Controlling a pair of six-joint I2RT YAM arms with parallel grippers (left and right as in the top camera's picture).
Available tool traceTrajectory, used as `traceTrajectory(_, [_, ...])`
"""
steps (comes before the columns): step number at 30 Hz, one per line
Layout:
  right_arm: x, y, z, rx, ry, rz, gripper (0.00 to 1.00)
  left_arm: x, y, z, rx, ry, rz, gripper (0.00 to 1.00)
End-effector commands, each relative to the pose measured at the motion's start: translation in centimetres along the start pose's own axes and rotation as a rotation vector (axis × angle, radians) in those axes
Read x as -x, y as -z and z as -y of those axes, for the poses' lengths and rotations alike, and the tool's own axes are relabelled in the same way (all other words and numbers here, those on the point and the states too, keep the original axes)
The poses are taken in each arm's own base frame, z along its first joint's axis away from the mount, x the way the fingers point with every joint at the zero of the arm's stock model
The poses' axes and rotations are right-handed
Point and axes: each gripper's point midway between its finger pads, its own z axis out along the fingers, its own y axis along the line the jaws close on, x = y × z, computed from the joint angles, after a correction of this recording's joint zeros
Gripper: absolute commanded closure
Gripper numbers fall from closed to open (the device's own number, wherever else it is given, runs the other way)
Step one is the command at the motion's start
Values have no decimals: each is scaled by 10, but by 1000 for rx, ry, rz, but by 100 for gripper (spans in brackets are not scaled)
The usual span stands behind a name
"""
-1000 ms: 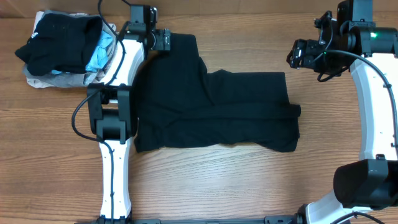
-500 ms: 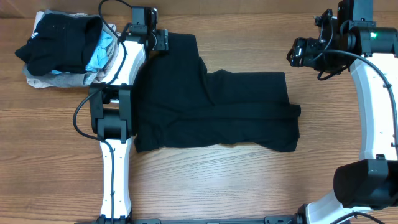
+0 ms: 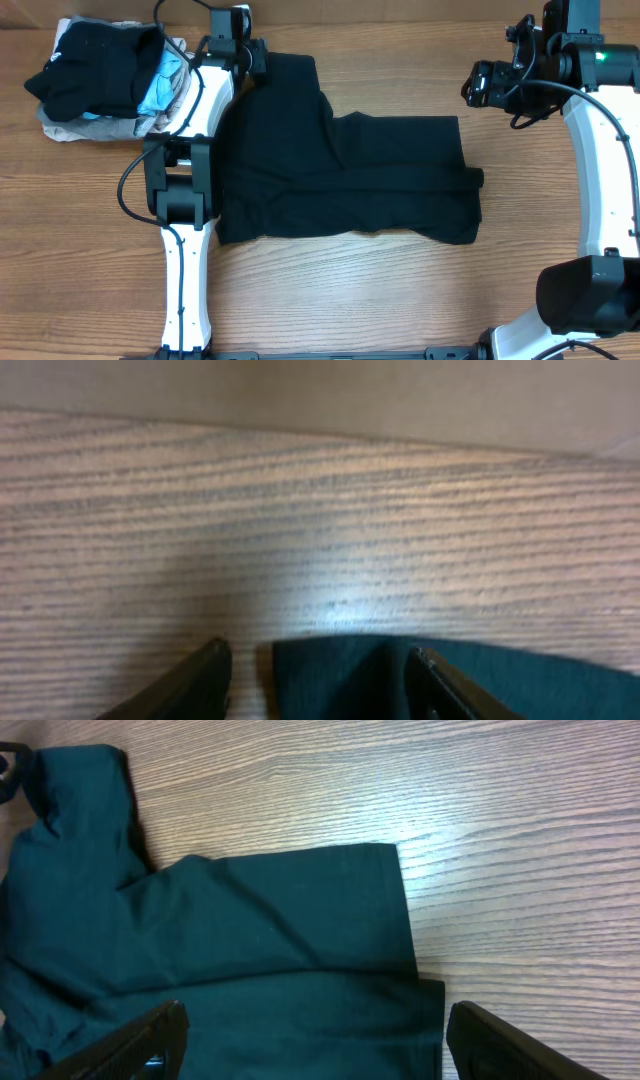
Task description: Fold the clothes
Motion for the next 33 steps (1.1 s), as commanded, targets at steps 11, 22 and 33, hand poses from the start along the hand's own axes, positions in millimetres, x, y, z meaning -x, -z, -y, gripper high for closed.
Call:
traceTrajectory(11, [5,3,-4,8,11,17,13,-20,-16,13,-30,13,-15,26])
traceTrajectory(22, [5,3,-4,8,11,17,13,-31,-27,15,-42,29,-24,46])
traceTrajectory(33, [5,3,-4,8,12,17,13,-68,-45,5,-15,42,-110,50])
